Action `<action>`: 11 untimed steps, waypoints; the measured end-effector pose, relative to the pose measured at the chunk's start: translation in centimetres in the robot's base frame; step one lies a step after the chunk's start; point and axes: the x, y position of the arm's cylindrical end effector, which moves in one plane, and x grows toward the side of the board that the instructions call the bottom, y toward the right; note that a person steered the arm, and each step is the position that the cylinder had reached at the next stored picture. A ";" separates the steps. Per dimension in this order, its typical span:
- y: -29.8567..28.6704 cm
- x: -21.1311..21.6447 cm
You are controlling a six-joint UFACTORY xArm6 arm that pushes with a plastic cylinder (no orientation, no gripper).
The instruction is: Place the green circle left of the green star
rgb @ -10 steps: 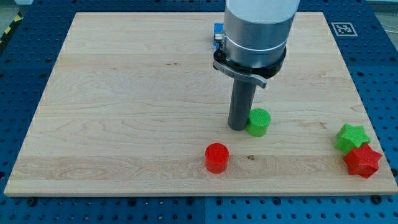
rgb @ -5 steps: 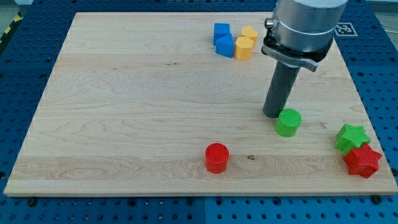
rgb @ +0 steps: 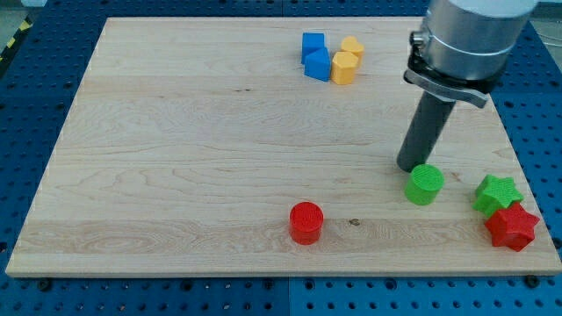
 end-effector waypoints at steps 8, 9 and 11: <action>-1.0 4.2; -0.6 4.2; 0.2 4.2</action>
